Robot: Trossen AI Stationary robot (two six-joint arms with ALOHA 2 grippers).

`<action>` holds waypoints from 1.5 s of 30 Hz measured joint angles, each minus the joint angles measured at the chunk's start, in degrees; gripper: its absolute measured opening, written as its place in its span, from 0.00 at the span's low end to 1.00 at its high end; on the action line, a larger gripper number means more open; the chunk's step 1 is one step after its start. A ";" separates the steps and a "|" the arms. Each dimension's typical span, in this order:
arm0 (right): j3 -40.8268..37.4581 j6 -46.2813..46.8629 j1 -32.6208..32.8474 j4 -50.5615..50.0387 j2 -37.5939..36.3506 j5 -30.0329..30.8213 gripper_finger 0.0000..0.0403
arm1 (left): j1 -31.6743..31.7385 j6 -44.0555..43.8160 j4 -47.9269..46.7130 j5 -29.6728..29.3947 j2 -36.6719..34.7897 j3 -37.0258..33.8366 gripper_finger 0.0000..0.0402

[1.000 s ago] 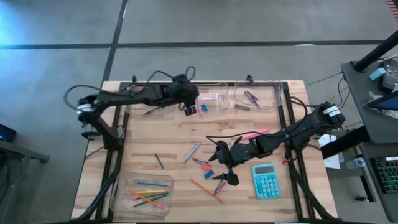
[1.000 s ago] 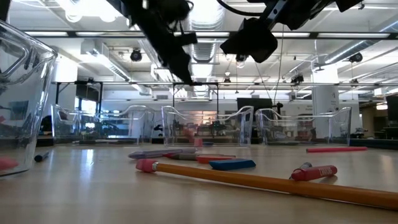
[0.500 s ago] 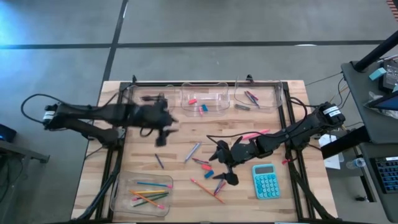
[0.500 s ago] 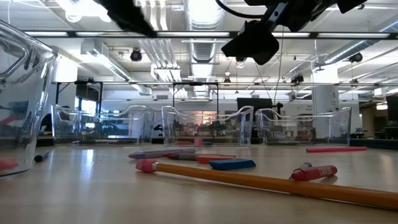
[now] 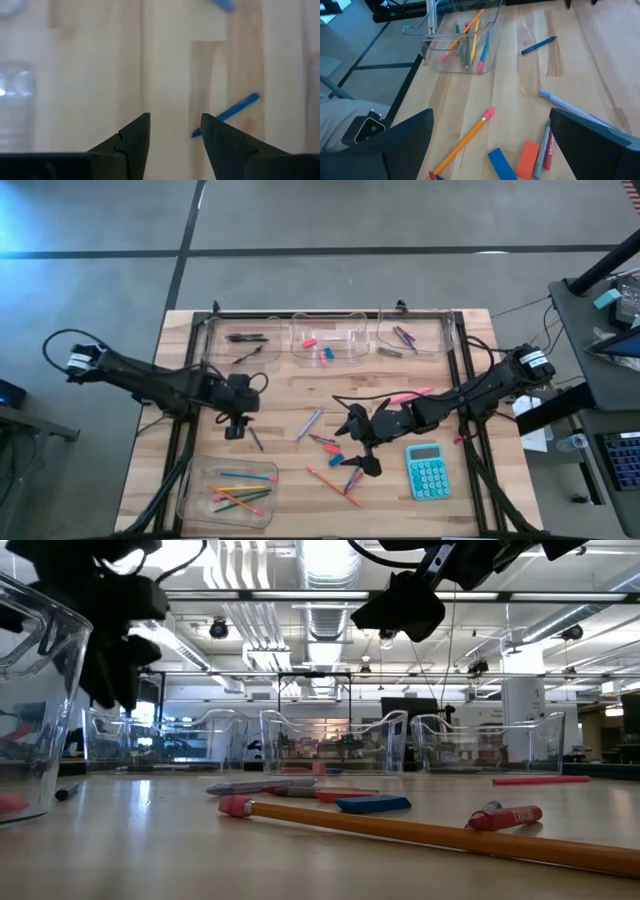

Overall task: Sort crayons/erasers/pens/pencils in bins
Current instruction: Put the blue crayon into the top right transparent bin

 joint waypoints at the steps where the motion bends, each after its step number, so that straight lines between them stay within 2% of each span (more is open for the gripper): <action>1: 0.00 0.00 0.00 0.00 0.02 -0.02 0.95 | 0.00 0.09 1.75 1.30 0.30 -0.85 0.40; 8: -0.33 0.00 0.00 0.13 0.02 0.02 0.95 | -1.17 -0.12 3.85 4.06 6.67 -2.61 0.40; 14: -0.82 0.00 0.00 -0.02 0.02 0.02 0.95 | -3.63 -1.50 5.69 6.64 15.27 -2.42 0.40; 19: -0.98 0.02 0.00 0.02 0.02 0.02 0.95 | -5.96 -1.33 7.87 6.23 21.40 -1.50 0.40; 28: -1.09 0.02 0.00 0.23 0.02 0.02 0.95 | -7.14 -3.78 7.35 3.76 26.36 -0.33 0.40; 40: -1.09 0.02 0.00 0.32 0.02 0.02 0.95 | -7.15 -17.40 8.00 2.41 27.79 -0.28 0.19; 45: -1.09 0.04 0.00 0.39 0.02 0.02 0.95 | -7.10 -20.51 8.25 2.12 27.69 -0.21 0.11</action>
